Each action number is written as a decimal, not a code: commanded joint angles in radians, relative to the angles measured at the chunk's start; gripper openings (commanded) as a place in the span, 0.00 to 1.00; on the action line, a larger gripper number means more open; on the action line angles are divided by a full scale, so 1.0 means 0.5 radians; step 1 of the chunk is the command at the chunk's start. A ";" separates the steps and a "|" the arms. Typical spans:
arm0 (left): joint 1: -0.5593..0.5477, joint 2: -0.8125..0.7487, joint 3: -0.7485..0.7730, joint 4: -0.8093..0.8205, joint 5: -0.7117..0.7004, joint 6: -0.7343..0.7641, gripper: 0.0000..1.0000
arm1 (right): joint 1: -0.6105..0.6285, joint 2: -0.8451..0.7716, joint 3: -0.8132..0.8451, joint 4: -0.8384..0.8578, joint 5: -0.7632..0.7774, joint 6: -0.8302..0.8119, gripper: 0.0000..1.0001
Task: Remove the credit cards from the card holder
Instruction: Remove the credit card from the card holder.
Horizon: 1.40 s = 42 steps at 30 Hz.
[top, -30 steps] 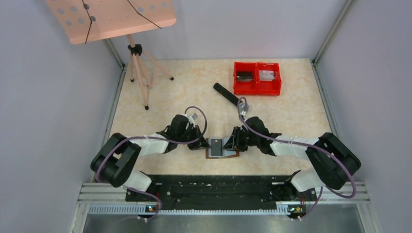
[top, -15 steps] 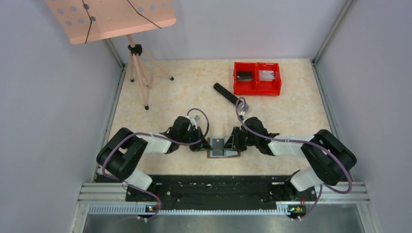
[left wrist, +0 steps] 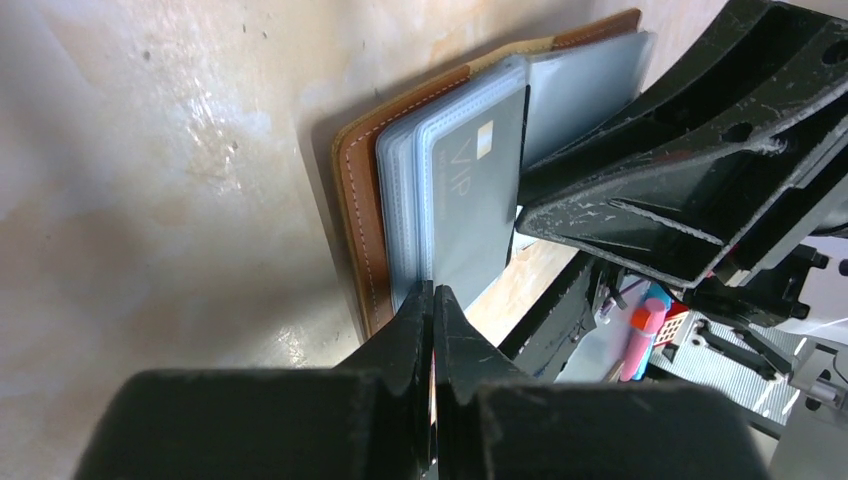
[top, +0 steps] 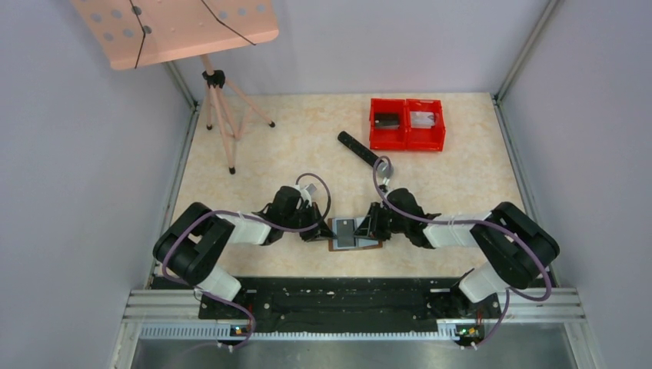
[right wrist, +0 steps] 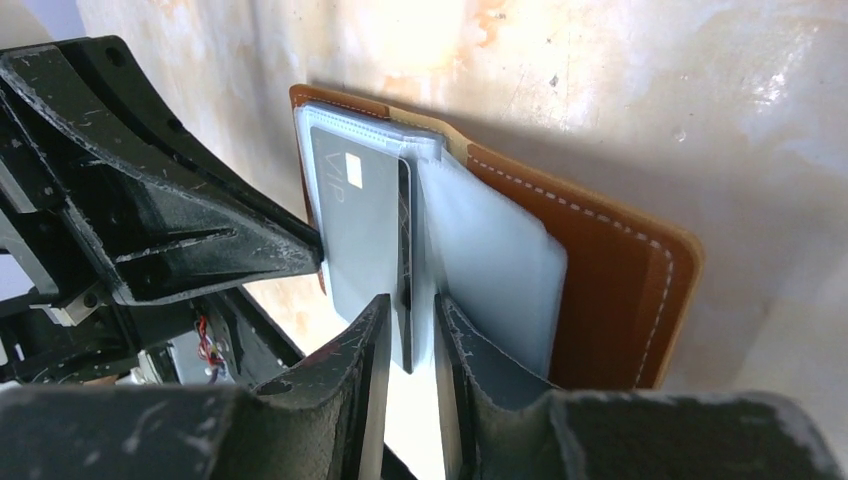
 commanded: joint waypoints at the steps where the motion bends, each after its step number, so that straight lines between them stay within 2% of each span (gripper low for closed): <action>1: -0.023 0.026 -0.067 -0.018 -0.049 0.034 0.00 | 0.023 0.070 -0.062 0.209 -0.016 0.069 0.22; 7: -0.030 0.029 -0.068 -0.015 -0.049 0.034 0.00 | 0.024 0.106 -0.101 0.329 -0.052 0.107 0.16; 13: -0.034 0.048 -0.065 -0.014 -0.049 0.034 0.00 | 0.022 0.052 -0.134 0.431 -0.091 0.109 0.00; 19: -0.036 0.076 -0.057 -0.025 -0.061 0.031 0.00 | 0.000 0.064 -0.169 0.659 -0.244 0.114 0.00; 24: -0.040 0.091 -0.056 -0.049 -0.071 0.039 0.00 | -0.051 0.080 -0.171 0.707 -0.346 0.105 0.00; 32: -0.042 0.156 -0.027 -0.104 -0.065 0.064 0.00 | -0.212 0.116 -0.160 0.659 -0.577 0.010 0.00; 42: -0.063 0.203 -0.012 -0.115 -0.079 0.067 0.00 | -0.269 0.045 -0.167 0.467 -0.563 -0.088 0.00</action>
